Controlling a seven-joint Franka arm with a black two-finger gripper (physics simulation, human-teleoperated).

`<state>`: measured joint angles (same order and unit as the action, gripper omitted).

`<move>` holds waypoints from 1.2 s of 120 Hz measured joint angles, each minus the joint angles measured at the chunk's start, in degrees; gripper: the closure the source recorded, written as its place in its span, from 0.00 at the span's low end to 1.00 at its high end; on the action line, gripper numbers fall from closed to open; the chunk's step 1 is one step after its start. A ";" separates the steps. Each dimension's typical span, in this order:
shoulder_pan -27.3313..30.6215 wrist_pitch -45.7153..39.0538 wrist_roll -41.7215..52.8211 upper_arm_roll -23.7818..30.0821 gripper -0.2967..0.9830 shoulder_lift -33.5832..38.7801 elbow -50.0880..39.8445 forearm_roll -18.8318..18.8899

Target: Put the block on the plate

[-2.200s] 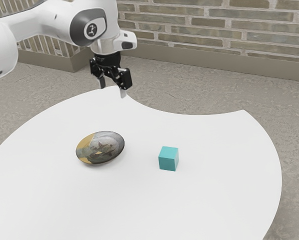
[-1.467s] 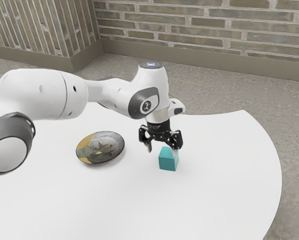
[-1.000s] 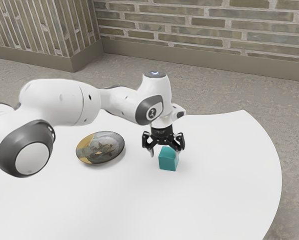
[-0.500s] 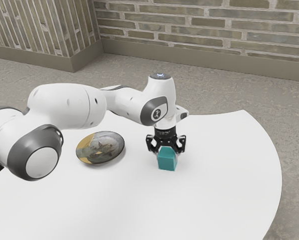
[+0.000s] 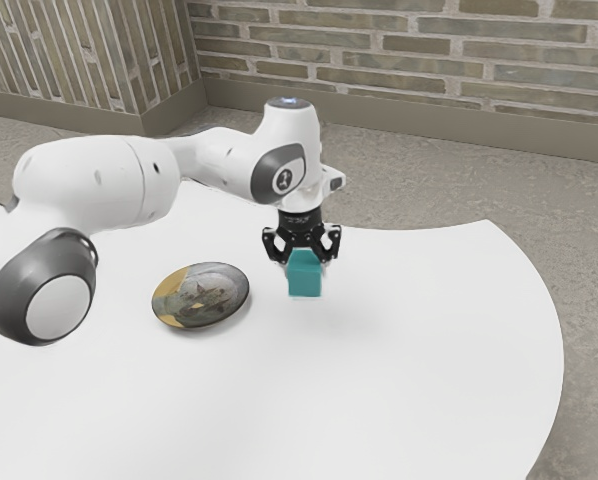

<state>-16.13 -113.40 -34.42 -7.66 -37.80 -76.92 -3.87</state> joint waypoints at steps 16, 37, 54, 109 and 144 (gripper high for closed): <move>5.46 3.37 -0.35 -1.05 0.50 6.94 -5.14 1.06; 14.40 5.29 -0.61 -0.63 0.50 10.62 -11.28 1.74; 18.35 4.87 -0.75 0.87 0.50 5.31 -8.88 1.47; 19.80 1.95 -0.16 2.20 0.31 1.87 -5.30 0.33; 12.35 7.07 2.86 2.09 0.25 19.28 -7.87 2.46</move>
<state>-3.78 -106.33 -31.56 -5.57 -18.52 -84.79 -1.41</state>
